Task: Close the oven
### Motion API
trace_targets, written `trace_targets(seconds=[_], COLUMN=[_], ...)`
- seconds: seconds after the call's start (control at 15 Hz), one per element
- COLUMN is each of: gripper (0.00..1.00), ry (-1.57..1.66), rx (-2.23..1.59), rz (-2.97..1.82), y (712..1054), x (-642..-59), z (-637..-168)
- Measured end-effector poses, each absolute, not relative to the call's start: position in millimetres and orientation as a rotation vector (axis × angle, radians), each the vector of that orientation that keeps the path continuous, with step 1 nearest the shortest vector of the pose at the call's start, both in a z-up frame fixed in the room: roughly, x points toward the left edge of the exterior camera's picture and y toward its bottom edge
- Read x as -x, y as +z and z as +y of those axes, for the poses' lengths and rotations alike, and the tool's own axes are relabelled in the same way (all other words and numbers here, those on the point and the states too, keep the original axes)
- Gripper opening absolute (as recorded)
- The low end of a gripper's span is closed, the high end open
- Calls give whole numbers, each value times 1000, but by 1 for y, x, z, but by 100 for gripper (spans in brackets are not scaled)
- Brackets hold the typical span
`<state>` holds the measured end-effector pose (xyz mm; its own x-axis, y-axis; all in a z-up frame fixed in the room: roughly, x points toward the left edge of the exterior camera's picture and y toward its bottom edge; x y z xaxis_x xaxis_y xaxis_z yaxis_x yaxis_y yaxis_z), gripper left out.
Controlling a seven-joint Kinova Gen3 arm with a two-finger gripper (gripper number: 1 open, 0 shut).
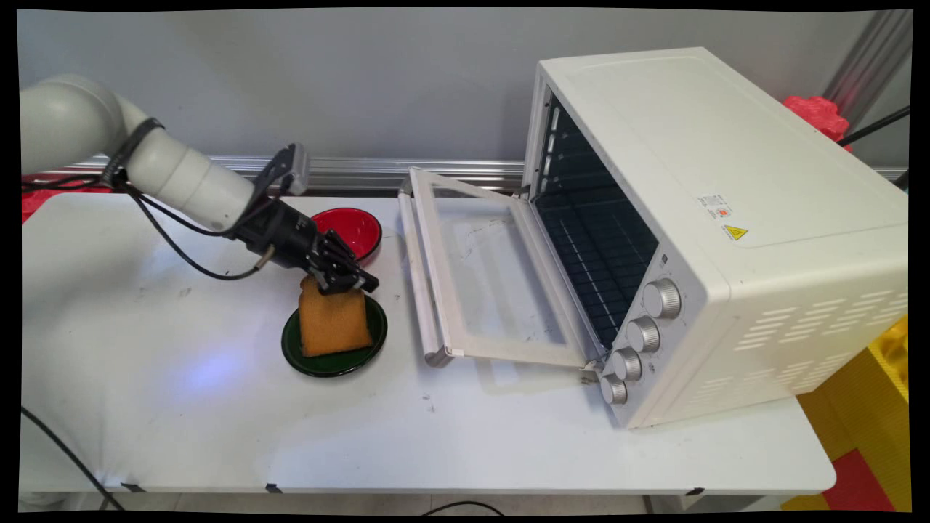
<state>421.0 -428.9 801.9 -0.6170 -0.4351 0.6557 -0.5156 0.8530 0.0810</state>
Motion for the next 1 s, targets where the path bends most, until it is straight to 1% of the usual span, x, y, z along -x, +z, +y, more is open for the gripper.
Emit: trace_targets(seconds=[0.47,1.0], gripper=[0,0], ry=[152,147], rx=[-694,-698], rz=[-2307,-2277], y=[774,755], x=[-405,-390], z=[-436,-442])
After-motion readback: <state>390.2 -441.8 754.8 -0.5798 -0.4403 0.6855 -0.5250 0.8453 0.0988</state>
